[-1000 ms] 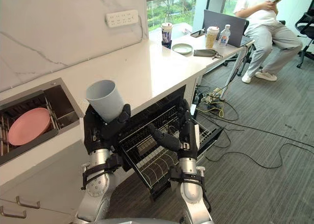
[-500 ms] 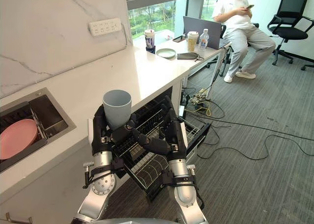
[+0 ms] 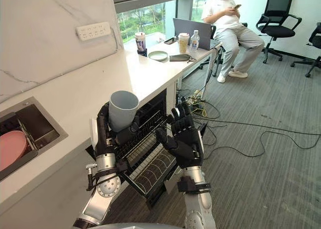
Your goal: Walk over to the sink, pick up the cup, carry it to the dishwasher, place the cup inside the dishwasher, then close the dishwasher door
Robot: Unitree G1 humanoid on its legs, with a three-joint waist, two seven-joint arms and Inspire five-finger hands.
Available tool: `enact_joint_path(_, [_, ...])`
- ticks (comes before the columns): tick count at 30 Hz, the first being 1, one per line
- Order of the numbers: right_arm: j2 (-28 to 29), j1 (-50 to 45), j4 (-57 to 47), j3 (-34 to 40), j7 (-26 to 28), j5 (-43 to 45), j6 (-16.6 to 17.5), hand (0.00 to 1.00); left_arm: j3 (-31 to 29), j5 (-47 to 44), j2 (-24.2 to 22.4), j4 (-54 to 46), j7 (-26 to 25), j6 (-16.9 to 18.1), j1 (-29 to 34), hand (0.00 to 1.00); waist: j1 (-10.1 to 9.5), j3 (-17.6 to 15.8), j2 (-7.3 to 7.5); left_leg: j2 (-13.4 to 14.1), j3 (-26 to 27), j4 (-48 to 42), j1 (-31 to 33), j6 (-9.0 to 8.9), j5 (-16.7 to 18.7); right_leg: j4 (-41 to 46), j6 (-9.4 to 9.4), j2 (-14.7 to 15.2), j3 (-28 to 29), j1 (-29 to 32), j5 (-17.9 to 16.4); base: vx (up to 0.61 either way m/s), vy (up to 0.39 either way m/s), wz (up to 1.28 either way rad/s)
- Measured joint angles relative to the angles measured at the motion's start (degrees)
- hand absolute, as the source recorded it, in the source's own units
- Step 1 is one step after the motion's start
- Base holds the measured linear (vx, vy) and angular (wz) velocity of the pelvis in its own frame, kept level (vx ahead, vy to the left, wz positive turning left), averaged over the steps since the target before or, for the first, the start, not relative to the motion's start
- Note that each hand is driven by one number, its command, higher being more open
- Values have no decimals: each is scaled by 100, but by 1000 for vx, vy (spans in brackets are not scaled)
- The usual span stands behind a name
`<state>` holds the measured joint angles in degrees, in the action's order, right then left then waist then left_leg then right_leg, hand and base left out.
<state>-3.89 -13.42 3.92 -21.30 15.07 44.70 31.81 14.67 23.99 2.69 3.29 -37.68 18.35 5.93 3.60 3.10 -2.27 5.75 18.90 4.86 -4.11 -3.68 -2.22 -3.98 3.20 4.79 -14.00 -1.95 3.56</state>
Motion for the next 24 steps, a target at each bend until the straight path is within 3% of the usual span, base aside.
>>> enact_joint_path(7, [140,233,-16,-165,-433,-16,-30,100,84,304,-33,3,2,329,0,0,-12,64,-50,-9,-87,0,7,-1,-7,-31,5,7,-67,-50,10,-5,-6,4])
enact_joint_path(20, [172,512,-90,-150,-755,-430,-156,100,344,550,51,3,31,555,2,0,-108,83,-49,-13,-158,1,20,-3,-19,-58,5,10,-141,-88,10,-3,-3,1])
enact_joint_path(24, [20,535,-641,292,-591,-409,-689,100,330,547,155,-20,241,624,2,0,-133,89,-40,-17,-170,0,6,-3,-23,-65,9,12,-172,-128,12,-4,-7,4])
